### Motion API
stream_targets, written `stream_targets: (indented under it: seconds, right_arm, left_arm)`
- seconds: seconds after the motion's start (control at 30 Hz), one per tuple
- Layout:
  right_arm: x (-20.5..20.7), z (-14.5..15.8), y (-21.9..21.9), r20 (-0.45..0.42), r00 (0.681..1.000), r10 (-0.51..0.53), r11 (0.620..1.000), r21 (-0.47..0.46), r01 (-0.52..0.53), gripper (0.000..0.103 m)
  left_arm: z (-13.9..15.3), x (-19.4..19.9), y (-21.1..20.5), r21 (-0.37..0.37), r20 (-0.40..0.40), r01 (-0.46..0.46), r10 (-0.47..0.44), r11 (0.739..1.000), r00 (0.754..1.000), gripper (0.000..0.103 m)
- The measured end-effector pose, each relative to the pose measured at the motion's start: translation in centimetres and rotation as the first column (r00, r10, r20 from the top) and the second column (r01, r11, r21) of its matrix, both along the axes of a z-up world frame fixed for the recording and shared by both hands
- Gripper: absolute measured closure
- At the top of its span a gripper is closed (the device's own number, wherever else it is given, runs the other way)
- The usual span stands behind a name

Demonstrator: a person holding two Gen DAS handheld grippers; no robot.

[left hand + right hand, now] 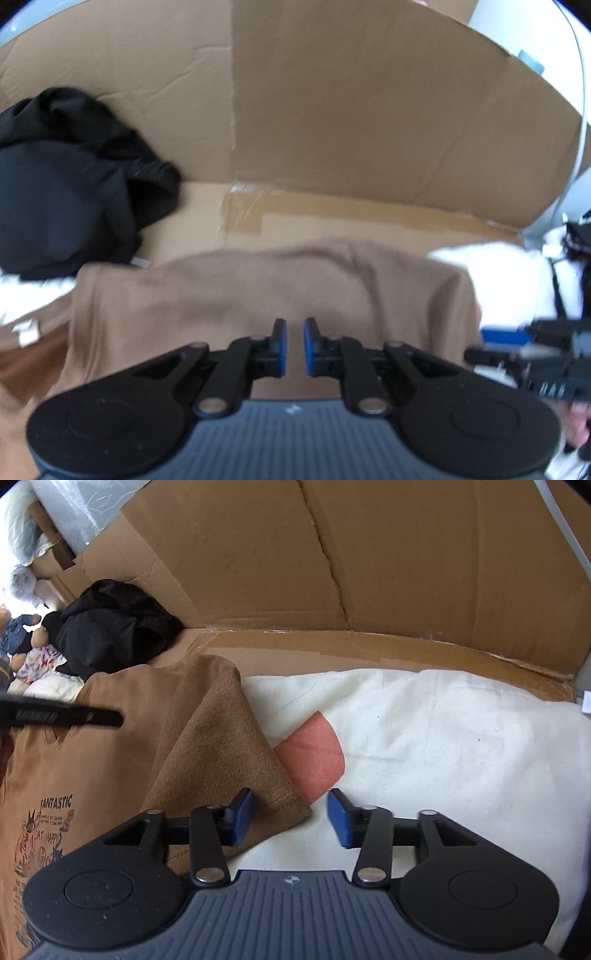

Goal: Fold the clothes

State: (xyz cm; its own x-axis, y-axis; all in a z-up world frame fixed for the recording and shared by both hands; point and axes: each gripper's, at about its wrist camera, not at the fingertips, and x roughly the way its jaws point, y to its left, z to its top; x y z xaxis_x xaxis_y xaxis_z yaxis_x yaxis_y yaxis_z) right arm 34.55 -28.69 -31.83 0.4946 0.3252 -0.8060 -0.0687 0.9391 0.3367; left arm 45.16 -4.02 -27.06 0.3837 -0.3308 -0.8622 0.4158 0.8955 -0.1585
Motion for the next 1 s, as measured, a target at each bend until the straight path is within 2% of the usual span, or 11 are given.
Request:
stream_targets:
  seconds: [0.03,0.23,0.57,0.8,1.0]
  right_arm:
    - [0.0,-0.1,0.0,-0.001,1.0,0.012,1.0,0.005,-0.012,0.079]
    - [0.1,-0.1,-0.5,-0.031,0.999,0.033,0.998,0.063,-0.031,0.094]
    - [-0.4,2.7,-2.0,-0.006,0.999,0.045,0.97,0.241,-0.043,0.097]
    - [0.3,5.5,-3.0,0.028,0.999,0.037,0.922,0.384,-0.045,0.097]
    - [1.1,6.1,-2.5,0.032,0.999,0.032,0.883,0.467,-0.043,0.098]
  left_arm:
    - [0.0,0.3,-0.4,0.002,0.001,0.005,-0.005,1.0,1.0,0.095]
    - [-0.7,2.2,-2.2,0.042,-0.002,0.01,-0.01,0.999,1.0,0.096]
    - [-2.4,4.2,-3.5,0.054,-0.016,-0.003,0.004,0.999,1.0,0.1]
    - [-3.4,5.2,-4.4,0.053,-0.027,-0.005,0.007,0.999,1.0,0.101]
    - [-4.4,5.6,-5.2,0.061,-0.035,0.012,-0.01,0.998,0.999,0.101]
